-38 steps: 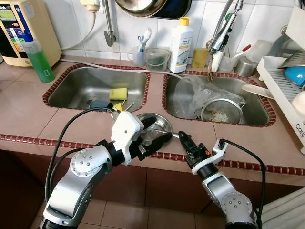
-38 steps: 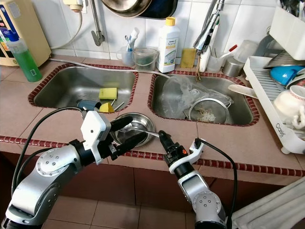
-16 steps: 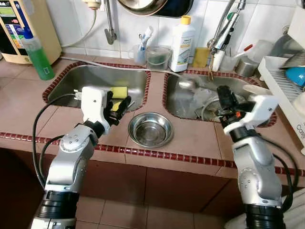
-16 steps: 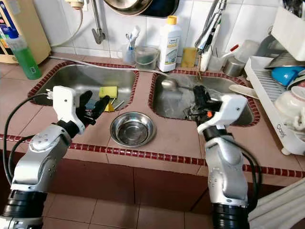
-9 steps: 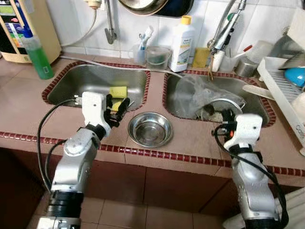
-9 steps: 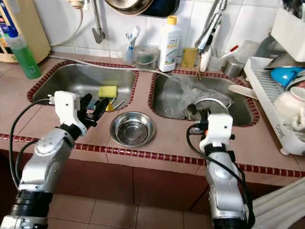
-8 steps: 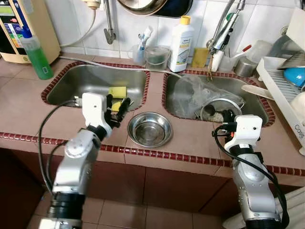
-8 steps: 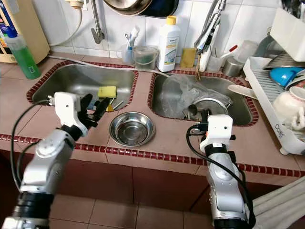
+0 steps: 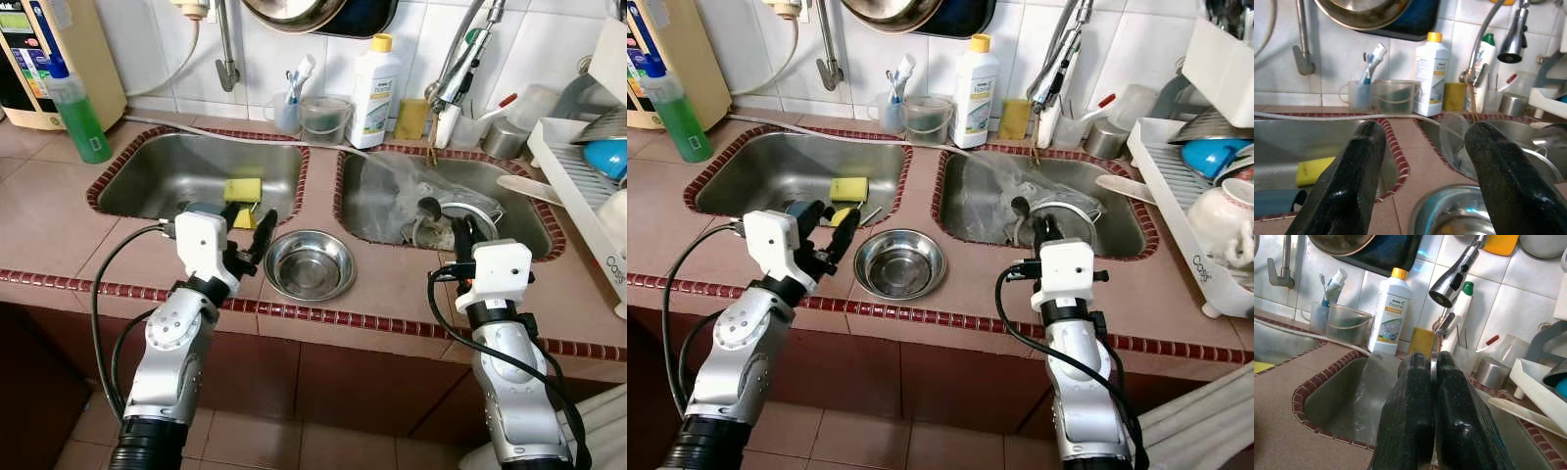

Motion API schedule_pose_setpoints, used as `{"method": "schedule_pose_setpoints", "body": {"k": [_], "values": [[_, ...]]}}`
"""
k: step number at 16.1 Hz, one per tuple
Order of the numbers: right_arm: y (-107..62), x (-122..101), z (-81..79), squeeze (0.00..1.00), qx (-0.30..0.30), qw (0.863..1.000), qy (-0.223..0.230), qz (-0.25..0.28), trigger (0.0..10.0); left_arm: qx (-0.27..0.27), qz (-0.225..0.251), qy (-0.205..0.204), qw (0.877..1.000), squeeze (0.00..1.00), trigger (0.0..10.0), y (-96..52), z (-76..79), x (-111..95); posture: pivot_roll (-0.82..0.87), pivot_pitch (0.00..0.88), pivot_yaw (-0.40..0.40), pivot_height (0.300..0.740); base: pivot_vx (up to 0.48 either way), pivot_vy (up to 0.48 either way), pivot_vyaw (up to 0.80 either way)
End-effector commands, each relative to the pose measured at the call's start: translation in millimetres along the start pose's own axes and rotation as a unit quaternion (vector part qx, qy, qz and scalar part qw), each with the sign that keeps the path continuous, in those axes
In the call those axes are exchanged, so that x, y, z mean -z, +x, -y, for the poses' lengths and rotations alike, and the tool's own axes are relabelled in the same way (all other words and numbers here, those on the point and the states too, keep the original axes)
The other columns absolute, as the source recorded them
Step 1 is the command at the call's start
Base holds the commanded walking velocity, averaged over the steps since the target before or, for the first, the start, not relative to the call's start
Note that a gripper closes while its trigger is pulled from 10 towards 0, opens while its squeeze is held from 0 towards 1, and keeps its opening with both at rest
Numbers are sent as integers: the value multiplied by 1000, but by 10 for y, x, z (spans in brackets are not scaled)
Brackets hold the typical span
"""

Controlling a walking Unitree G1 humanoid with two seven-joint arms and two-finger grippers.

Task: Kitchen organization

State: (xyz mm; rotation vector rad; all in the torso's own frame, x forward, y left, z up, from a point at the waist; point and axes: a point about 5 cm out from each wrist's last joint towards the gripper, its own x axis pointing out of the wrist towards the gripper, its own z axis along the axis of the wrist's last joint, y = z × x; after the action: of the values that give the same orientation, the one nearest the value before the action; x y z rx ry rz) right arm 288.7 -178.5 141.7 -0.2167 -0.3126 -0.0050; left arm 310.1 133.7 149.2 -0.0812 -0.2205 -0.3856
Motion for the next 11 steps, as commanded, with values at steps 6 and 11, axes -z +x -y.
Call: {"method": "schedule_pose_setpoints", "body": {"k": [6,11], "values": [[-15,-48,-14,0,5,1000,9,15,10000,14,-31,2,999,0,10000,4,16,60,-109,0,-32,740,0,0,0],[-10,-52,-26,0,4,1000,10,16,10000,20,-32,-3,999,0,10000,20,26,31,-111,0,-29,740,0,0,0]]}}
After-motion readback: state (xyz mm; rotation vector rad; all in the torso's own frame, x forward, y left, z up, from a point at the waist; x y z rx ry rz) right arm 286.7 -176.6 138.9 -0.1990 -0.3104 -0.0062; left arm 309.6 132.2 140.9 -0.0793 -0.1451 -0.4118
